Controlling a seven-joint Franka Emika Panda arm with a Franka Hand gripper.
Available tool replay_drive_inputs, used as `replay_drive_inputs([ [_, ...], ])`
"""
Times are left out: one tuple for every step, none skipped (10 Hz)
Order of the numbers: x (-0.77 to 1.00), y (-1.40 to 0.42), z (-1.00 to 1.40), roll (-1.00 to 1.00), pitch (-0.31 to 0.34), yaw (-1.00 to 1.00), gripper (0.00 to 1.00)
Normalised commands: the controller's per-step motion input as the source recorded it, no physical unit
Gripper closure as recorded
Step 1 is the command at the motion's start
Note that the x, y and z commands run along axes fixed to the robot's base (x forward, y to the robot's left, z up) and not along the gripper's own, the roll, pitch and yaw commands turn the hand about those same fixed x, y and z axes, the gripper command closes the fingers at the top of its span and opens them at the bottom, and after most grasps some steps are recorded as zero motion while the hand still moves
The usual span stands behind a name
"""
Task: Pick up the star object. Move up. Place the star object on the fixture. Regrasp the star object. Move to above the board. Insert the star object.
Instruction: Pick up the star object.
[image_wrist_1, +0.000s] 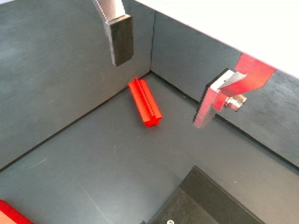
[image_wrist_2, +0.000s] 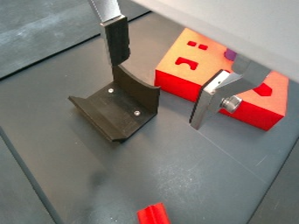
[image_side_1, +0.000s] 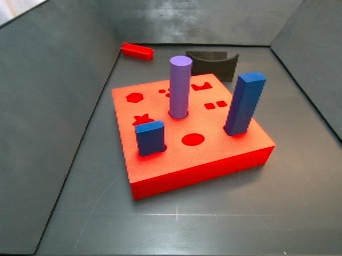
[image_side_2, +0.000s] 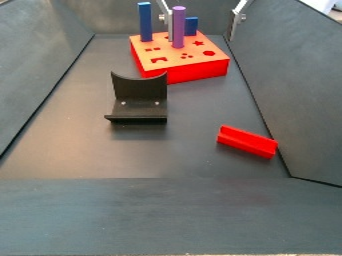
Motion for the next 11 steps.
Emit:
replay_drive_inputs([
  [-0.25,0.25,-0.54,-0.04,-0.091,0.42,0.00],
  [-0.31,0.45,-0.76,-0.09,-0.091,0.72,0.00],
  [-0.30,0.39,-0.78,-0.05,-0.101,0.76,0.00],
  [-0.33,0.39,-0.80,-0.02,-0.123,0.74,0.00],
  [-0.36,0.43,-0.87,0.00,-0.167,0.66,0.00],
  [-0.33,0.41,-0.95,0.00,-0.151,0.64,0.00],
  [-0.29,0.37,-0.97,0.00,-0.127,0.66,0.00],
  [-0.31,0.30,-1.00,0.02,-0.096,0.64,0.00],
  [-0.21,0.21,-1.00,0.03,-0.053,0.69,0.00],
  [-0.19,0.21,-1.00,0.02,-0.044,0.69,0.00],
  [-0.17,0.21,-1.00,0.01,-0.019,0.66,0.00],
])
